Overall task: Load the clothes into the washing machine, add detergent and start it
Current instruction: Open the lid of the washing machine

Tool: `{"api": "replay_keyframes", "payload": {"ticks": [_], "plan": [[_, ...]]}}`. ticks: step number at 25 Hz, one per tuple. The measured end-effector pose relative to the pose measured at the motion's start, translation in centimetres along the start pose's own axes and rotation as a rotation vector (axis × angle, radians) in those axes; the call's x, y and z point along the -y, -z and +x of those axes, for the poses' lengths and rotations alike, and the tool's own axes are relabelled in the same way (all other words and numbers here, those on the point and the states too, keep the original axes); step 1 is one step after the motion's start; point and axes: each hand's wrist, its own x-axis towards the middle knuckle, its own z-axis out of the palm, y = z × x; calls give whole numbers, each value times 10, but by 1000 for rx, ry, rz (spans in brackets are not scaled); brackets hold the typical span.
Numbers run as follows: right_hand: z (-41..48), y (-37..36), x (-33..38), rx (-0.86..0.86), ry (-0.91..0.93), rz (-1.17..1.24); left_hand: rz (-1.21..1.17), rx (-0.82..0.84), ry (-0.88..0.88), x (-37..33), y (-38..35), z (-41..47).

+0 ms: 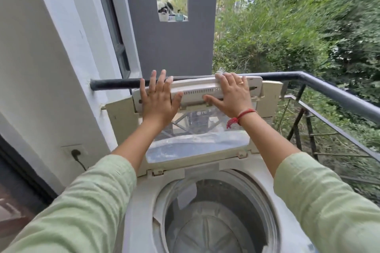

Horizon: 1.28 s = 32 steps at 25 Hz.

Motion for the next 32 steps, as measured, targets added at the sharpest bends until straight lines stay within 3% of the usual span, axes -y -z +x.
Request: {"api": "replay_keyframes", "payload": {"ticks": [13,16,20,23,32], "plan": [[40,-15,-5,320,-130,72,-23,300,63,8,-13,35],[29,-4,0,351,-143,57,-78,276,22,9,5,15],[9,8,8,300,-169,-63,108,310,30,16,16,-32],[-11,9,30,153,10,-190,183,391,4,21,24,-41],[-31,11,50,216,-32,-91,133,402,16,8,43,-54]]}}
